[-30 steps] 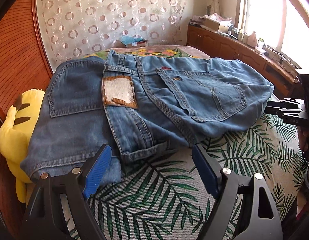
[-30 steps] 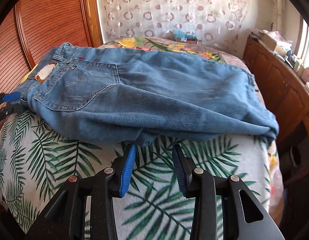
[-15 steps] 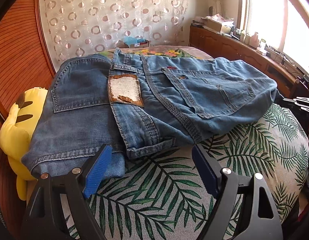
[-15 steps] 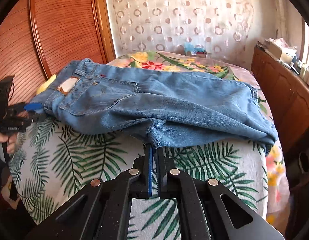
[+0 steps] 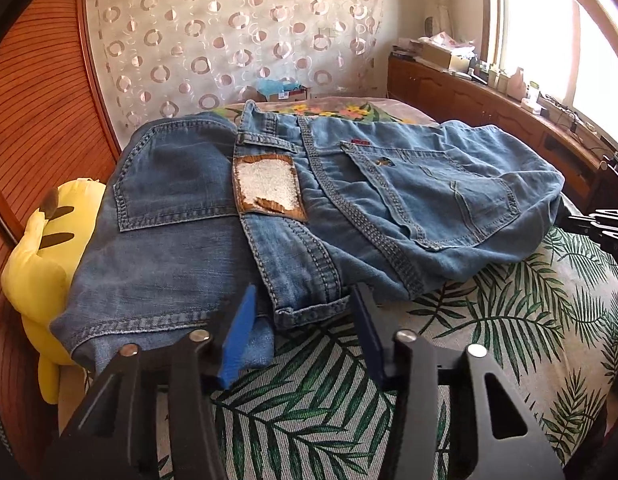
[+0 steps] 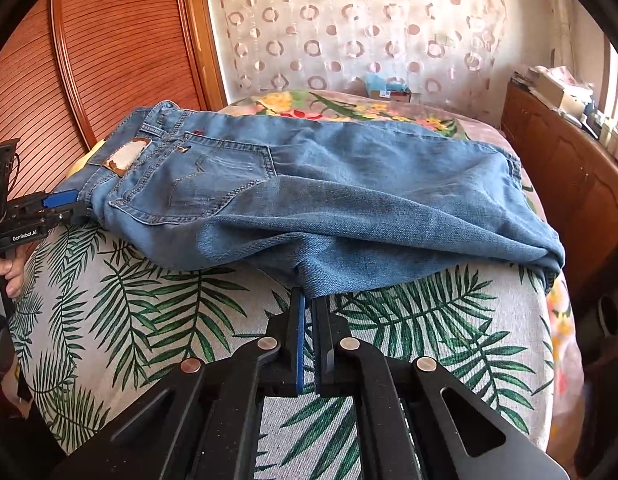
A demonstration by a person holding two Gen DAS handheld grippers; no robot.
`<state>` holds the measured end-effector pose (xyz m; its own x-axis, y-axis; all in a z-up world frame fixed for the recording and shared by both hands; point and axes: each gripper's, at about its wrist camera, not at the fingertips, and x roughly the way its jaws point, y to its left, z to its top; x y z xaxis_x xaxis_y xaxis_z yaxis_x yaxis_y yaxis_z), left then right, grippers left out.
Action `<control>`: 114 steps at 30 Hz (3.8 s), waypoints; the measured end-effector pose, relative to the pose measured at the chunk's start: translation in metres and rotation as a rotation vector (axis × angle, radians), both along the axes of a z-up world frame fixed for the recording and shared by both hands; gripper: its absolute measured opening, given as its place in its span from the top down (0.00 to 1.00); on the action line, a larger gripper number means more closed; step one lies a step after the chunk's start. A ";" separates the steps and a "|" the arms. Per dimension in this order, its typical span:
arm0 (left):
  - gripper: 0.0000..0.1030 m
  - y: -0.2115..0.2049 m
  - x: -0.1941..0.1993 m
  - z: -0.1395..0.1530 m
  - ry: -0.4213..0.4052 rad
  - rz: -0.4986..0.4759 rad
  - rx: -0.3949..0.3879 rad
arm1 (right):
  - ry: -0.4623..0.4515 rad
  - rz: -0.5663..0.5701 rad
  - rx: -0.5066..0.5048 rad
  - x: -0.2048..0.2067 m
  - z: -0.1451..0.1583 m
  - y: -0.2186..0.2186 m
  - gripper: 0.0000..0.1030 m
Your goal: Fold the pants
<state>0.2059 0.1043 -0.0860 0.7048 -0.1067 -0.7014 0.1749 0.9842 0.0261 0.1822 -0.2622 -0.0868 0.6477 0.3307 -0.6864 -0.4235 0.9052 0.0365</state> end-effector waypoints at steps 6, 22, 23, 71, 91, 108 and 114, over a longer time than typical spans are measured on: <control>0.67 0.001 0.007 -0.001 0.014 -0.008 -0.015 | 0.012 -0.003 0.013 0.008 0.003 -0.001 0.97; 0.89 -0.009 0.004 0.010 -0.011 -0.028 0.025 | -0.003 -0.005 0.028 0.027 0.000 0.012 0.97; 0.89 -0.010 0.002 0.016 -0.027 -0.025 0.025 | -0.019 -0.007 0.038 0.023 0.004 0.010 0.97; 0.76 0.025 -0.166 0.061 -0.088 0.050 -0.008 | -0.024 0.076 0.109 -0.142 0.031 -0.009 0.98; 0.14 0.022 -0.090 0.047 -0.051 0.025 -0.033 | -0.112 0.014 0.103 -0.086 0.014 0.004 0.64; 0.14 0.021 -0.036 0.031 -0.007 0.032 0.017 | -0.005 0.017 0.007 -0.031 -0.032 0.025 0.48; 0.19 0.028 -0.025 0.032 -0.031 0.054 0.019 | -0.008 0.012 0.007 -0.029 -0.032 0.023 0.48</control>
